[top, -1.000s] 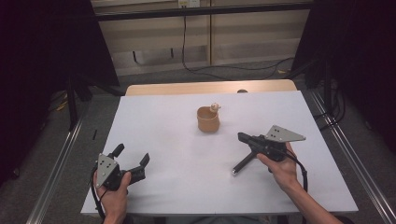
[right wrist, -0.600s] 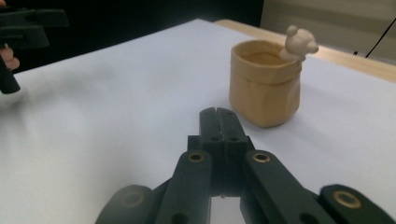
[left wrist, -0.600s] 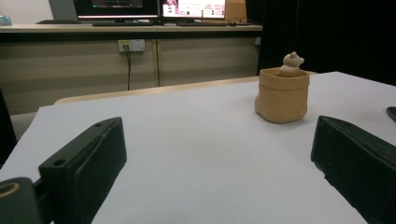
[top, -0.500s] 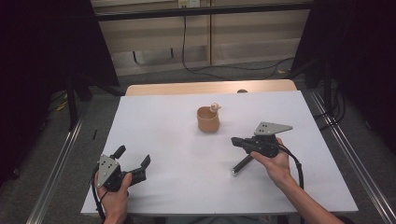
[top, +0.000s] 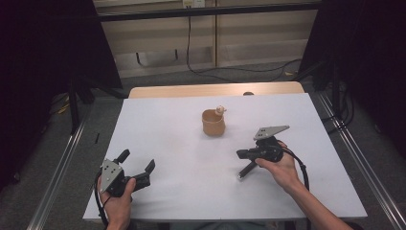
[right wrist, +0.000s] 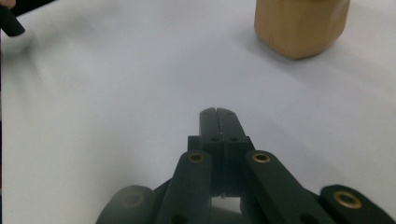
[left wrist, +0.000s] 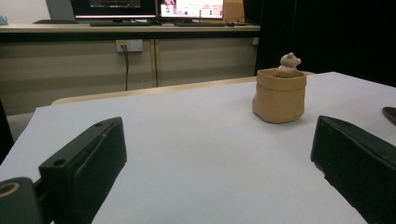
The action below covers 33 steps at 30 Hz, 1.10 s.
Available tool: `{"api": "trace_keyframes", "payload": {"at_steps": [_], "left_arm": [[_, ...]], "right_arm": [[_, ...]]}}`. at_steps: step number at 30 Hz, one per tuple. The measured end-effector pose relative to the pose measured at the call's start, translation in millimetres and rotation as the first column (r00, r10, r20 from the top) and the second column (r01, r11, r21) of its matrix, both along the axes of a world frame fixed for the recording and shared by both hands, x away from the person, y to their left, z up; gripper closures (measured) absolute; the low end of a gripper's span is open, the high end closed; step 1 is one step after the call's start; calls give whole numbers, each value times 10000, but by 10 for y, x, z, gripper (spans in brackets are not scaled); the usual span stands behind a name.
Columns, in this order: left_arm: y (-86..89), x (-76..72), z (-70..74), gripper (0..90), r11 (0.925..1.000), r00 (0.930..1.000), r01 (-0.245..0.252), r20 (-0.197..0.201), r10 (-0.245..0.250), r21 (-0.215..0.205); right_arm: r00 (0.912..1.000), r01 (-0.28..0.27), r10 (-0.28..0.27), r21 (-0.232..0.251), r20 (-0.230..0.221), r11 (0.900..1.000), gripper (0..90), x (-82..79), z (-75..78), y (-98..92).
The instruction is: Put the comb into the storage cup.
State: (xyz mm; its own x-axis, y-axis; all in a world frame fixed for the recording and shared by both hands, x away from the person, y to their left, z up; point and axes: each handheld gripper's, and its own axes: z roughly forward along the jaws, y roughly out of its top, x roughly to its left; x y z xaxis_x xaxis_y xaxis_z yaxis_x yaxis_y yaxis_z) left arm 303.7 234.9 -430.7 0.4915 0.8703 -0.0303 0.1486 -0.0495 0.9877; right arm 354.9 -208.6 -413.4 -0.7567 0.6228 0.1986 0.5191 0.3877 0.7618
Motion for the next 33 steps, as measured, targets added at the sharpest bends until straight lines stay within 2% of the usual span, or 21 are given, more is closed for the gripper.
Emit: {"api": "trace_keyframes", "payload": {"at_steps": [6, 8, 21, 24, 33], "left_arm": [[-11, 17, -5, 36, 9999, 9999, 108, -95, -108, 37], [-6, 11, 0, 36, 10000, 10000, 93, -12, -93, 34], [-14, 17, -5, 36, 9998, 9998, 162, -81, -162, 70], [-10, 10, -4, 36, 9998, 9998, 167, -83, -166, 105], [-6, 17, -4, 36, 9998, 9998, 167, -110, -166, 82]], "right_arm": [[9985, -204, 177, -516, -526, 9985, 900, 0, -35, 41], [9975, -285, 238, -719, -660, 9970, 900, 7, -53, 50], [9858, -739, 511, -1404, -1600, 9873, 900, -1, -162, 144], [9890, -759, 526, -1700, -1379, 9825, 900, -9, -181, 147], [9822, -979, 654, -1830, -1759, 9782, 900, -10, -239, 184]]}}
